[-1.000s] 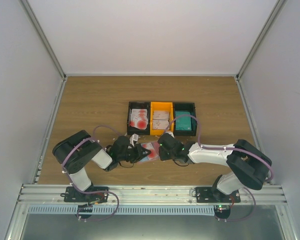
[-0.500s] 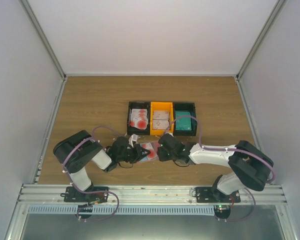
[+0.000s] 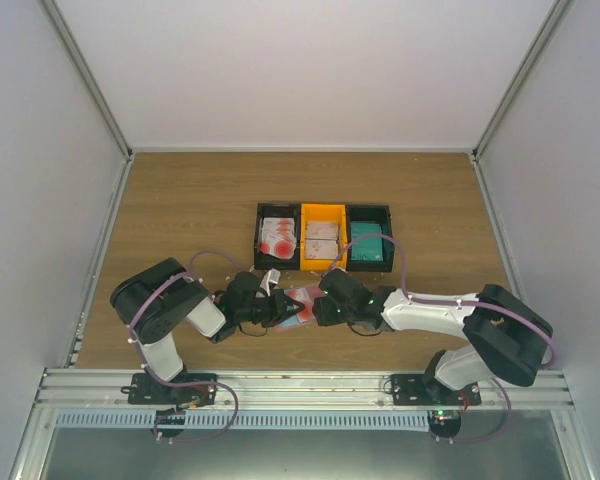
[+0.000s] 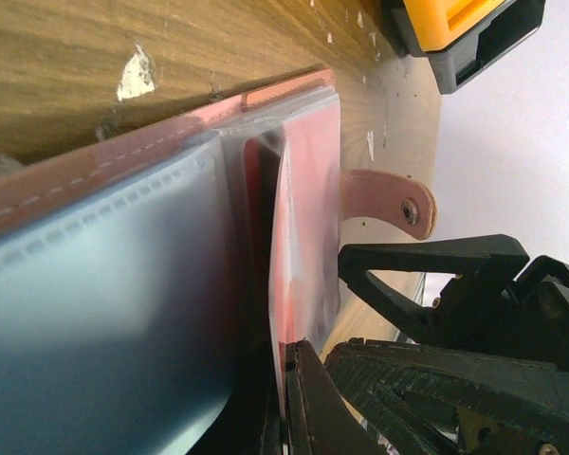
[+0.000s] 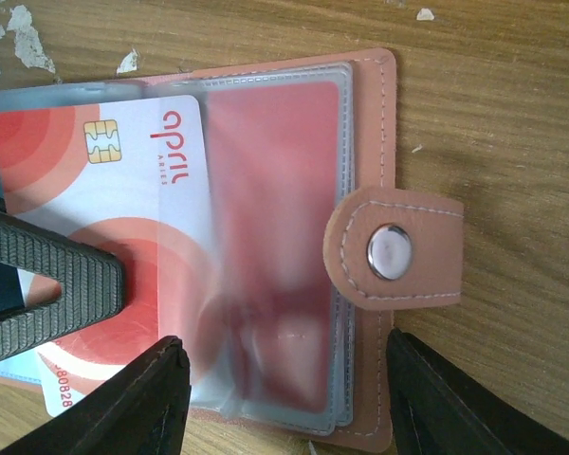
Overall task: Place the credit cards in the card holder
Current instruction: Insert the credit card into the card holder.
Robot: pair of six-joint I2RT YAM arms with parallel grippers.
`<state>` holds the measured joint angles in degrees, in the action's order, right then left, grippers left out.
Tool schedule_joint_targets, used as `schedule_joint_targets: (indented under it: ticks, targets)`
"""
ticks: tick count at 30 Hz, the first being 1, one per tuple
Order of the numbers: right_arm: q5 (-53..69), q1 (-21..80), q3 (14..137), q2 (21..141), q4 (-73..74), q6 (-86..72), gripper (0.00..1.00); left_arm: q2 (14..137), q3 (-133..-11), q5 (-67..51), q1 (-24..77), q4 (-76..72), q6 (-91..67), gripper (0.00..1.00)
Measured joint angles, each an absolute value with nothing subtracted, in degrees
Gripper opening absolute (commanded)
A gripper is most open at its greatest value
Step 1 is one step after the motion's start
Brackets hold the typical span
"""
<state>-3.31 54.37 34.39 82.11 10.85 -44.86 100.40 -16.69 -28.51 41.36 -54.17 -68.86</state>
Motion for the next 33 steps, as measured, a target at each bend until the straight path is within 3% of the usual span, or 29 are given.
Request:
schedule_joint_targets:
  ticks: [33]
  targets:
    - [-4.0,54.3,33.7,81.4,10.8,-45.5,0.57,103.4,-18.3,-29.8,41.5,-56.2,-68.7,0.00]
